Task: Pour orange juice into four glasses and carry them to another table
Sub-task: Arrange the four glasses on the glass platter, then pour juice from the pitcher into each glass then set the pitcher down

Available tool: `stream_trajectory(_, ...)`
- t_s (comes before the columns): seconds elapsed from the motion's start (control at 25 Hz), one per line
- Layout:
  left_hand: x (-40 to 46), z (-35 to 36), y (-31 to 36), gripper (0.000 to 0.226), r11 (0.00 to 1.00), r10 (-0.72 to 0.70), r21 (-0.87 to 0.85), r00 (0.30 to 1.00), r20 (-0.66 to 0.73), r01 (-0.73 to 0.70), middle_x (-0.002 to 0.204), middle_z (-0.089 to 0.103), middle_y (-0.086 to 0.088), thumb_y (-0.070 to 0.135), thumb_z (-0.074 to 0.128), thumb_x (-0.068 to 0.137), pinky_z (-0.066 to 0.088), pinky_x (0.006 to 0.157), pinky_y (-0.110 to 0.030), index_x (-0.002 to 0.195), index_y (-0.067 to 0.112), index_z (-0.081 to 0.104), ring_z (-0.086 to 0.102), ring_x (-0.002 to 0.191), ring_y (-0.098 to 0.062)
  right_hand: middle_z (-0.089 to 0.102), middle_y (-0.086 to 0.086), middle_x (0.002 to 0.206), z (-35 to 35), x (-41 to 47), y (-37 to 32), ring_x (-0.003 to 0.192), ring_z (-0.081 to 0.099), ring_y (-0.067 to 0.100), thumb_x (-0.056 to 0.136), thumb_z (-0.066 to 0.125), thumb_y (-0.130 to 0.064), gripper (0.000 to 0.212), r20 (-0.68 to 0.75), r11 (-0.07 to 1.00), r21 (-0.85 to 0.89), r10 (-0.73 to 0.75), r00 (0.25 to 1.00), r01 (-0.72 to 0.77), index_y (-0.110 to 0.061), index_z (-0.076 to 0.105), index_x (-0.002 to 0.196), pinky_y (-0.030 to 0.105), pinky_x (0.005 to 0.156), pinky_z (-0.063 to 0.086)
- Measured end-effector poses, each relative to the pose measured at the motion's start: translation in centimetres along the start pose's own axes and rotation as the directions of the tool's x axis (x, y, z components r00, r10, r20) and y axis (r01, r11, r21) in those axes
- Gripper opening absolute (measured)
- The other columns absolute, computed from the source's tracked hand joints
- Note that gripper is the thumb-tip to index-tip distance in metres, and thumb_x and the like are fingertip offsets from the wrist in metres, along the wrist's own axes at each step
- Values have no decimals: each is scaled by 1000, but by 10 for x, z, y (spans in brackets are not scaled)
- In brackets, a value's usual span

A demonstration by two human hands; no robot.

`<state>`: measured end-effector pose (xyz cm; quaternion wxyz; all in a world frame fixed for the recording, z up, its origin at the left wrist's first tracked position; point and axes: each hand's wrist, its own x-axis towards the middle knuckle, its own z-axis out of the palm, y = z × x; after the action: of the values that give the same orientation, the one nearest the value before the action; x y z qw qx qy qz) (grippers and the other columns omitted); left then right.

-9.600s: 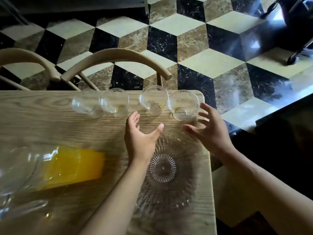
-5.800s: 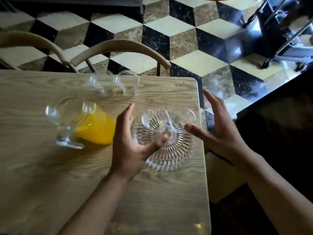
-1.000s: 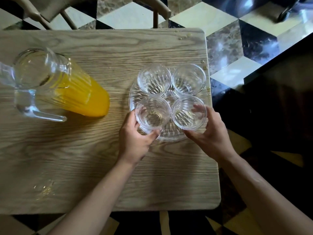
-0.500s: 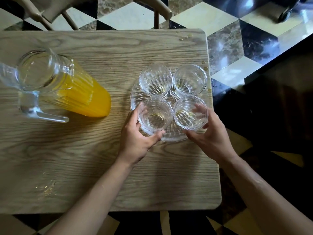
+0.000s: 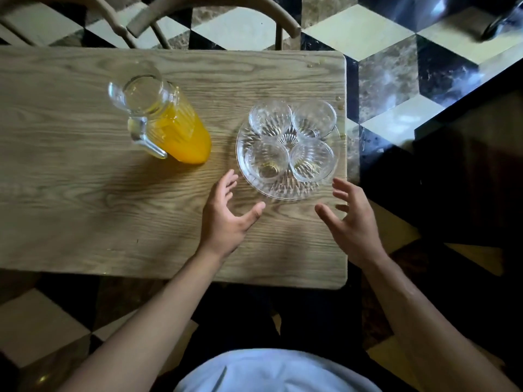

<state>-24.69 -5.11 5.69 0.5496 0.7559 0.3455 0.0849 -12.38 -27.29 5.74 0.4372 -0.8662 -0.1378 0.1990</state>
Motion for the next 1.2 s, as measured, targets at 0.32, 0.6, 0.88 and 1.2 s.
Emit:
stream_trajectory(0.32, -52, -29, 25, 84, 1000, 8, -4, 984, -180, -9, 142, 62, -10, 58, 71, 80, 47, 113, -31, 145, 8, 52, 59, 132, -13, 62, 4, 126, 31, -20, -43, 110, 62, 15, 91, 74, -27, 50, 214, 984, 34, -179, 960, 176, -15, 55, 135, 38, 92, 55)
stream_trajectory(0.6, -78, -75, 29, 80, 1000, -15, 19, 929, -371, 24, 138, 64, -6, 61, 67, 79, 46, 110, -28, 141, 12, 56, 61, 129, -15, 63, 6, 126, 75, -10, -106, 109, 63, 18, 93, 70, -36, 48, 351, 940, 42, -331, 876, 338, -11, 58, 132, 45, 92, 54)
stream_trajectory(0.88, -26, -134, -6, 68, 993, -108, 2, 943, -315, 115, 141, 62, -15, 22, 85, 83, 44, 112, -34, 142, 4, 54, 59, 134, -28, 67, 6, 124, 119, 25, -171, 112, 64, 19, 96, 67, -34, 43, 274, 916, 72, -400, 875, 396, -10, 60, 131, 41, 94, 53)
stream_trajectory(1.2, 97, -171, -26, 88, 997, -59, 54, 997, -54, 62, 150, 56, -14, 7, 91, 71, 42, 118, -38, 148, 10, 49, 52, 142, -25, 73, 1, 116, 163, 42, -210, 106, 67, 15, 99, 62, -38, 34, 118, 983, 102, -163, 979, 152, -14, 70, 122, 4, 77, 43)
